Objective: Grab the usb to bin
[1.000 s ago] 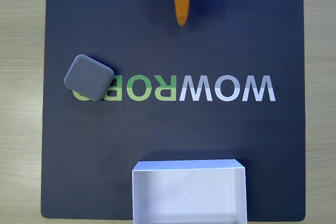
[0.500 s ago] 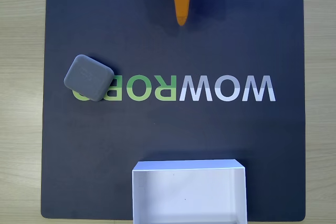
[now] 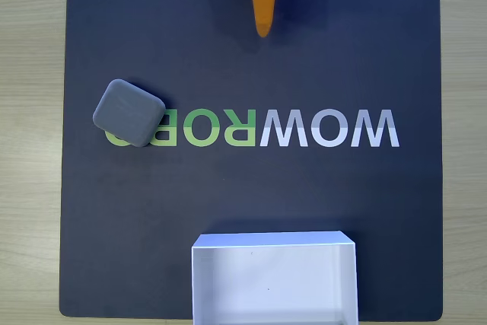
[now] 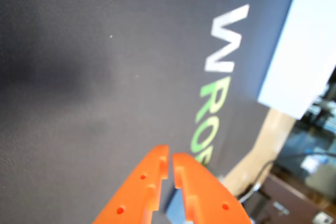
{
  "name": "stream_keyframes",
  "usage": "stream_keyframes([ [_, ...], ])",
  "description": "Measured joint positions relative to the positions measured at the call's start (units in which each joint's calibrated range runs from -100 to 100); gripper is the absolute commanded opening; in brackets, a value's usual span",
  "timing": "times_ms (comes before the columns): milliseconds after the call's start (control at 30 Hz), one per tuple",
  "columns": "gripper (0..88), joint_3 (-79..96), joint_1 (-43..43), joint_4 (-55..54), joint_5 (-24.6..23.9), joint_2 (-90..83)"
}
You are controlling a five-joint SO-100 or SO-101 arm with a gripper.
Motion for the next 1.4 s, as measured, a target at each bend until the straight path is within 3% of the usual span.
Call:
stream_keyframes([
  [700, 1.4, 0.0, 0.5, -0.2, 0.0, 0.3],
  [833, 1.4, -1.2, 2.1, -4.7, 0.0, 3.0],
  [1100, 1.4, -14.9, 5.0, -19.7, 0.7, 24.7],
  [1400, 1.4, -40.7, 18.0, -21.1, 0.8, 61.1],
])
